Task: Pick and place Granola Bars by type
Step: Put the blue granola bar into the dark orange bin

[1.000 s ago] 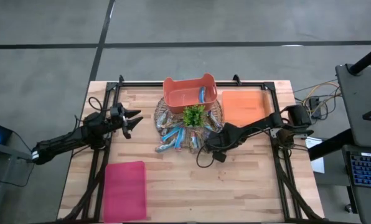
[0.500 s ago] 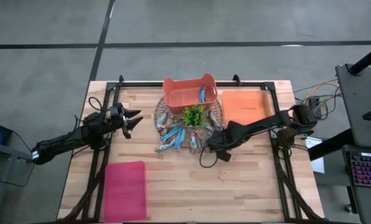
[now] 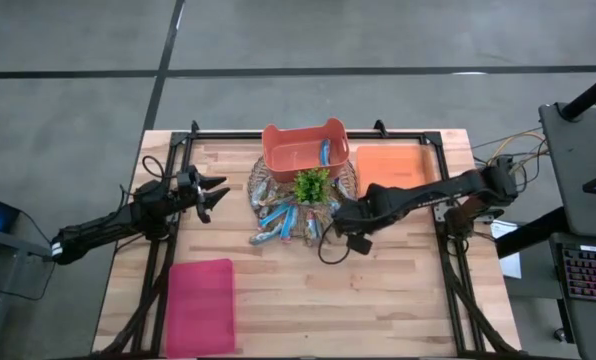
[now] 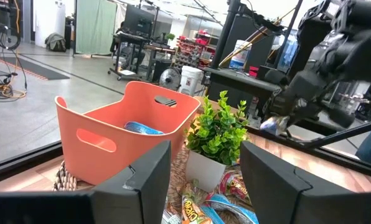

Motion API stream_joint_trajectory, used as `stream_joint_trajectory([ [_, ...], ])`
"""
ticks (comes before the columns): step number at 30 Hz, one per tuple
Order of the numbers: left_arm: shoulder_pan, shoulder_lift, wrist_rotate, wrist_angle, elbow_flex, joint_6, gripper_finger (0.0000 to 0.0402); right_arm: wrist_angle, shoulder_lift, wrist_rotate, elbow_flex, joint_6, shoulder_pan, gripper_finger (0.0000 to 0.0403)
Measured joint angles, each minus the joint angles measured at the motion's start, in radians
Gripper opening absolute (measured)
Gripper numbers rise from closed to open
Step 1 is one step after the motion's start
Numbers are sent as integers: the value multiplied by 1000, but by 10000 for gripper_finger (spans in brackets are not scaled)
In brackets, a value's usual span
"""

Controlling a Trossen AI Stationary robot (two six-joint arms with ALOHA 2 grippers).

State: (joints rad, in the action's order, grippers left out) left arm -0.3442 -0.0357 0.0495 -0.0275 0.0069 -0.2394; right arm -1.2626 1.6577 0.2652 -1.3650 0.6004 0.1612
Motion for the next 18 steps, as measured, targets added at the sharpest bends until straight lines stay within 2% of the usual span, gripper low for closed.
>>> stream_joint_trajectory([
  [9, 0, 0, 0, 0, 0, 0, 174, -79, 0, -54, -199, 114, 11, 24],
  [18, 0, 0, 0, 0, 0, 0, 174, -91, 4, -55, -380, 261, 16, 22],
])
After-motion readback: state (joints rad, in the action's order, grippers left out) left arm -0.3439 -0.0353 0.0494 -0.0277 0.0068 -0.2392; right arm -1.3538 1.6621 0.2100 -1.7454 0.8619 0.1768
